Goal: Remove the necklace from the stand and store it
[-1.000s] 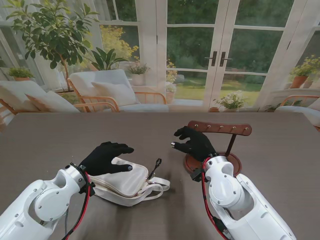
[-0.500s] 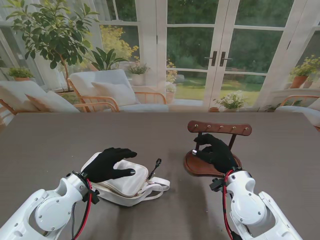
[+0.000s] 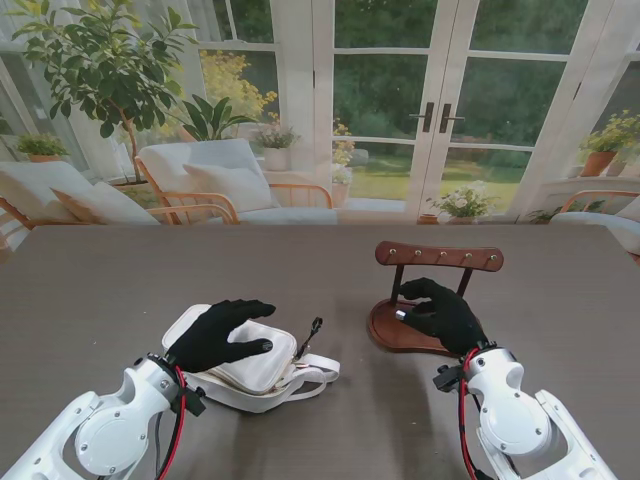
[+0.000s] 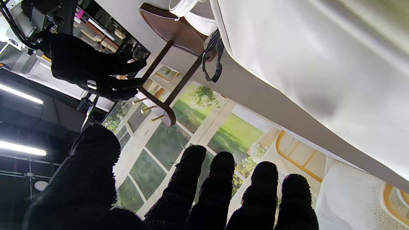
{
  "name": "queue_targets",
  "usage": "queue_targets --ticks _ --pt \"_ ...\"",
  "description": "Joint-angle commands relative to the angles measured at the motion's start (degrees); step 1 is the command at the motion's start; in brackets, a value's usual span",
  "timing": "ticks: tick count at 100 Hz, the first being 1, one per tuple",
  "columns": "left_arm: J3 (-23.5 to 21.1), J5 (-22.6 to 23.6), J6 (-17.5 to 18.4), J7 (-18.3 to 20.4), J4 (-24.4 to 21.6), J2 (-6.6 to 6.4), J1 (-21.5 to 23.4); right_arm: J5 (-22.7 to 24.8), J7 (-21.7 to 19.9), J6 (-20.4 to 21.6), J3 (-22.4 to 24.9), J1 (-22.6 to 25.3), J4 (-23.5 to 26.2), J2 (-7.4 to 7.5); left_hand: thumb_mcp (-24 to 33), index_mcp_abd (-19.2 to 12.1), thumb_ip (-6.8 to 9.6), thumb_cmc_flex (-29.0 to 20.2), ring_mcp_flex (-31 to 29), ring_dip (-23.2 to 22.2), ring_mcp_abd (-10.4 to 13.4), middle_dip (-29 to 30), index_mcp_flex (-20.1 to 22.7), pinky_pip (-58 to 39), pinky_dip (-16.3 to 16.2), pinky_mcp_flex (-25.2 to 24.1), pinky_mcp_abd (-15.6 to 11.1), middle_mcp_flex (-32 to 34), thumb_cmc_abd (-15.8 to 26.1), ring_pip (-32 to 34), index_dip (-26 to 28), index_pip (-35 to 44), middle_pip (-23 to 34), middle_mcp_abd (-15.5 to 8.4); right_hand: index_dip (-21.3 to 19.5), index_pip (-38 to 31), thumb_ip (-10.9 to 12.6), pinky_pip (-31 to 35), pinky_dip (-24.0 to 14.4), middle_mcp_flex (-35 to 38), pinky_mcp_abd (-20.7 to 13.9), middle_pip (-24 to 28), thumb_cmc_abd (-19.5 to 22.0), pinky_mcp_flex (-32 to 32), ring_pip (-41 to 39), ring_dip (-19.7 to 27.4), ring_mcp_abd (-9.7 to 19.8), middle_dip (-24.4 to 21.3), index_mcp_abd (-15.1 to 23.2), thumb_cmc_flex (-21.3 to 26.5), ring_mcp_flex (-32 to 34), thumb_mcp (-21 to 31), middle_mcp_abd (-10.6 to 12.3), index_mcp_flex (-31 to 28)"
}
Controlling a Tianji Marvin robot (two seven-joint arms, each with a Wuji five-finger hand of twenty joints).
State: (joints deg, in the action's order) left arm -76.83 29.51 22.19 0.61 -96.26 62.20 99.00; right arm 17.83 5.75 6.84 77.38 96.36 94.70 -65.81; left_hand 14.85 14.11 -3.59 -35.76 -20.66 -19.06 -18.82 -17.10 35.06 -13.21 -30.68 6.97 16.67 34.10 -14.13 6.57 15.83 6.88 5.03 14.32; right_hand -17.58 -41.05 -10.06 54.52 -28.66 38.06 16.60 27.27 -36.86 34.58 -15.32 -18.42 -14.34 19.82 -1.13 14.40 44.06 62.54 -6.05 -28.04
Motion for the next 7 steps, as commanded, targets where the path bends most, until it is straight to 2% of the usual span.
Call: queue_targets --ticks 1,7 --pt "0.07 -0.24 -0.27 0.95 -0.12 0.41 0.50 -0.26 -0.83 0.03 -0.14 0.41 -0.30 -0.10 0.97 0.02 -0.12 -1.29 1.40 0.69 0.36 0.66 -0.86 2.20 -0.76 -1.00 -0.73 -1.36 -1.33 -1.07 0.00 -0.89 -0.79 -0.02 -1.59 0.83 2.07 -1.13 -0.37 -0.43 0.90 -1.12 1.15 -13.15 0.52 -0.29 0.77 0.67 1.83 1.17 -1.46 -6.32 2.02 0.08" --pt "0.08 -0.23 -0.50 0.99 -0.30 0.41 0.58 -0.33 -0.95 0.08 -0.14 0.49 -0.26 -0.08 0.97 0.09 -0.12 -1.34 1.50 0.70 0.26 0.68 -0.72 2.25 -0.79 -1.10 -0.74 -1.46 -1.33 -1.12 0.03 -0.83 -0.84 -0.03 -1.66 0.86 2.04 -1.23 -0.51 -0.48 0.89 -1.10 1.15 -13.15 0.55 -0.30 0.71 0.70 1.92 1.12 -1.53 -6.36 2.04 0.12"
